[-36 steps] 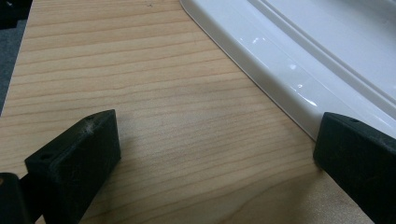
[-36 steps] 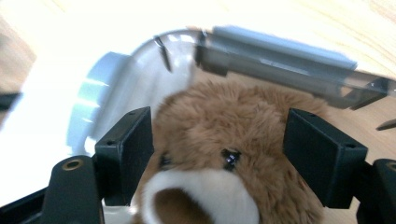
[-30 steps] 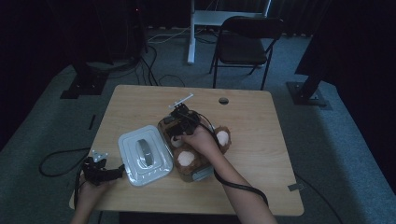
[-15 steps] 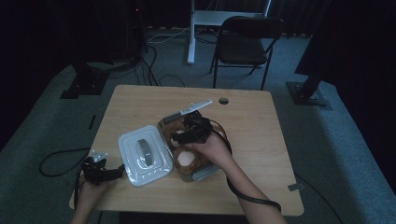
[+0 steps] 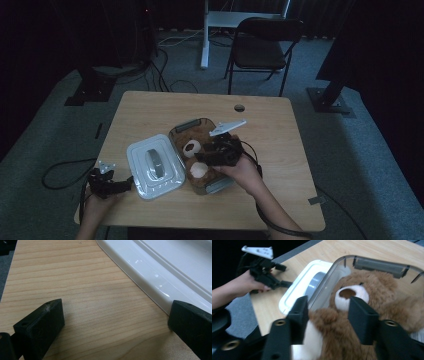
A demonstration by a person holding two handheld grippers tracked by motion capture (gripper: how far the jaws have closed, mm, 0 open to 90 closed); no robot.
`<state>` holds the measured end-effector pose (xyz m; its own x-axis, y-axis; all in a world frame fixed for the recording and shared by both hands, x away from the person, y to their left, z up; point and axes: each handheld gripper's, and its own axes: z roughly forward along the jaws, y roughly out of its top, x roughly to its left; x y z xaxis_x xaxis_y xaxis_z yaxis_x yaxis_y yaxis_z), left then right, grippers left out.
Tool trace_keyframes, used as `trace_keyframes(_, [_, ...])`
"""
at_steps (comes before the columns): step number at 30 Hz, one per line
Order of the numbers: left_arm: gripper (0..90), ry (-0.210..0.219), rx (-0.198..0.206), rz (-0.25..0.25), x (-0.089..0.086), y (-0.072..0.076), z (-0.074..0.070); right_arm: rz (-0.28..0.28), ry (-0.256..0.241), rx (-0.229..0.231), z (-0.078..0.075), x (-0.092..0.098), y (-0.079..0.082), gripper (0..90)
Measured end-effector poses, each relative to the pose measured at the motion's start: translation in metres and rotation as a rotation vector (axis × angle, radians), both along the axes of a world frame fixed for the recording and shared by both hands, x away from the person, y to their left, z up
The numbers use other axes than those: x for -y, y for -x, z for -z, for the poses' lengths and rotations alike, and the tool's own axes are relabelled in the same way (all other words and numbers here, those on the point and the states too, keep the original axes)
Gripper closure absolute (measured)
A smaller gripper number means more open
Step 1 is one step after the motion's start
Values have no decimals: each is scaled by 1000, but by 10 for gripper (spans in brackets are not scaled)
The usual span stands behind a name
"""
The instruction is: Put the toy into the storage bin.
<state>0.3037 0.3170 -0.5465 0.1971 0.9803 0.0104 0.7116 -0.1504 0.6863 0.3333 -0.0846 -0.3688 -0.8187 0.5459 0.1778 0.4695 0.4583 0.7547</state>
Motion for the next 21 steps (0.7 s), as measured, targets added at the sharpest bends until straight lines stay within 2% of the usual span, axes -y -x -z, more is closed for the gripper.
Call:
trace_keyframes(4, [10,-1,-1,1,0,0,0,-3,-18,17,-2,10,12,659])
trace_keyframes(5, [10,-1,-1,1,0,0,0,-8,-24,21,-2,12,15,660])
trace_keyframes(10, [10,-1,0,1,0,0,0,-32,-14,32,3,17,31,780])
trace_keyframes(15, [10,-1,0,1,0,0,0,-62,-8,28,9,17,39,886])
trace_keyframes(18, [10,-1,0,1,0,0,0,-82,-13,16,13,14,41,899])
trace_keyframes(21, [10,-1,1,1,0,0,0,-95,5,11,17,9,42,900])
